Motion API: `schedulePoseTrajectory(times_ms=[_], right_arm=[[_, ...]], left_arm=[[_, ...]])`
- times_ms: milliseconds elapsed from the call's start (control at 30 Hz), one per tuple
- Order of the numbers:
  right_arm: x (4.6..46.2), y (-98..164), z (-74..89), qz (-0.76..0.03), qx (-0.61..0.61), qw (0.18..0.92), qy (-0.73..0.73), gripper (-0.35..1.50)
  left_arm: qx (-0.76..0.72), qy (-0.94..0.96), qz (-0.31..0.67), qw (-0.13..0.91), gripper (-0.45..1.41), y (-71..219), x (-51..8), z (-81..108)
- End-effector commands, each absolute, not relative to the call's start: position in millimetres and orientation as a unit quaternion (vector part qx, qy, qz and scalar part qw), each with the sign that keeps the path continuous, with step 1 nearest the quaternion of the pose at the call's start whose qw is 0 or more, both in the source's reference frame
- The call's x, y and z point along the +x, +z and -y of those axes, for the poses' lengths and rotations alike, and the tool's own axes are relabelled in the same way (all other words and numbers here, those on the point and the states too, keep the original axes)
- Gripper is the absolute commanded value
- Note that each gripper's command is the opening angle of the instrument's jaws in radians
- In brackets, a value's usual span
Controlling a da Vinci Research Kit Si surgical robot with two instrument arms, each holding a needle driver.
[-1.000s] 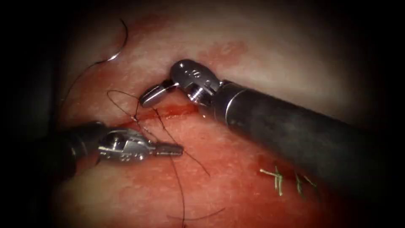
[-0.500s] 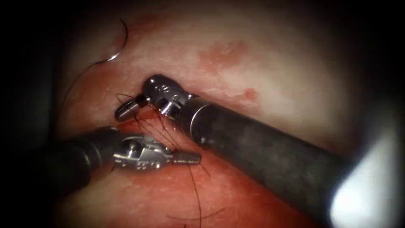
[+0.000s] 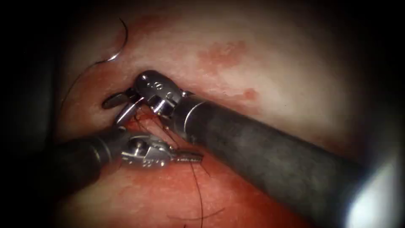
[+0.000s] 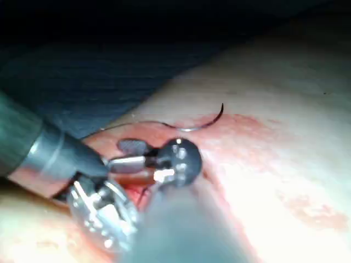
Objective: Wound Closure
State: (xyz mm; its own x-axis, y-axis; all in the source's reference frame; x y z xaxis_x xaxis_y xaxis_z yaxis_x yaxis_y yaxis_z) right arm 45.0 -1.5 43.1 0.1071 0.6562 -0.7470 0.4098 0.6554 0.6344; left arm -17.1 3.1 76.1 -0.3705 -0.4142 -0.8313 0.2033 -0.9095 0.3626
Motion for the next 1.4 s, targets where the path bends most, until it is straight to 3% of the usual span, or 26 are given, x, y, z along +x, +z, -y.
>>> schedulePoseTrajectory(times_ms=[33,467,700,967,1067,1400], right_arm=[[45.6,43.4,0.8,-0.663,0.404,0.622,0.101,0.71],[42.4,41.8,1.8,-0.680,0.410,0.597,0.116,0.42],[40.4,40.7,2.8,-0.682,0.405,0.598,0.115,0.36],[40.4,40.7,2.4,-0.694,0.389,0.596,0.109,0.22],[40.2,40.8,2.3,-0.693,0.384,0.604,0.082,0.14],[39.0,41.6,2.6,-0.705,0.331,0.622,-0.075,0.10]], left_arm=[[0.529,-0.820,0.101,0.191,-0.45,76.8,-17.5,-3.2],[0.531,-0.820,0.096,0.191,-0.45,77.9,-14.3,-4.4],[0.529,-0.823,0.096,0.185,-0.45,79.9,-12.7,-6.2],[0.526,-0.825,0.096,0.182,-0.45,81.3,-10.4,-7.2],[0.527,-0.825,0.093,0.181,-0.45,81.3,-9.6,-7.2],[0.529,-0.823,0.091,0.184,-0.45,80.8,-8.5,-6.8]])
